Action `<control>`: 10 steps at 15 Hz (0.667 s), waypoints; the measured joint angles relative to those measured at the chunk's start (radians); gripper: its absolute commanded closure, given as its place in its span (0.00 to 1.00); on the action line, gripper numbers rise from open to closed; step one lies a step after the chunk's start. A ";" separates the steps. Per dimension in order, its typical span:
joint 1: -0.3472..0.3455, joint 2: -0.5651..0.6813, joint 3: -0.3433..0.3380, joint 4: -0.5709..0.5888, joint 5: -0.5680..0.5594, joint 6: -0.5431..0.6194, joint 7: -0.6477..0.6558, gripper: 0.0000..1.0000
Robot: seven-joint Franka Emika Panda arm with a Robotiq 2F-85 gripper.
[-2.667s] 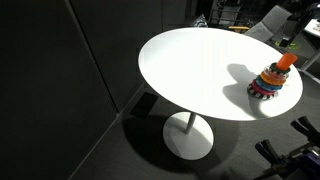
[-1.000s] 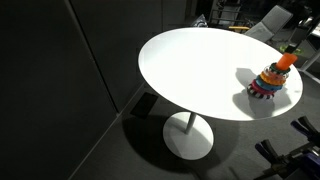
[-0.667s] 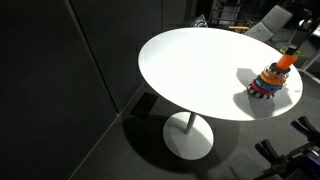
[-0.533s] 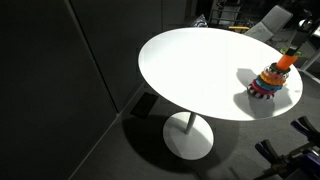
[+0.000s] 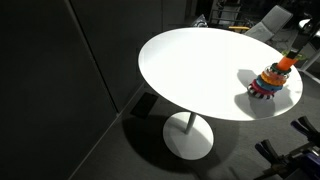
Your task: Pick up the lime green ring and put it on the ring holder
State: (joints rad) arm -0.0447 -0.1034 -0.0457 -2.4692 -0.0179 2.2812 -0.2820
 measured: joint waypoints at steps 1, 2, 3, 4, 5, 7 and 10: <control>0.000 0.000 0.000 -0.001 0.000 0.000 0.000 0.94; 0.000 0.000 0.000 -0.003 0.000 0.000 0.000 0.94; 0.000 -0.001 0.000 -0.005 0.000 0.001 0.000 0.94; 0.000 -0.002 0.000 -0.006 0.000 0.003 0.000 0.94; 0.000 -0.004 -0.001 -0.009 0.000 0.007 0.000 0.94; 0.000 -0.008 -0.003 -0.017 0.000 0.024 0.000 0.94; 0.000 -0.012 -0.007 -0.027 0.000 0.054 0.000 0.94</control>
State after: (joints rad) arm -0.0450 -0.1150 -0.0530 -2.4964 -0.0179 2.3356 -0.2820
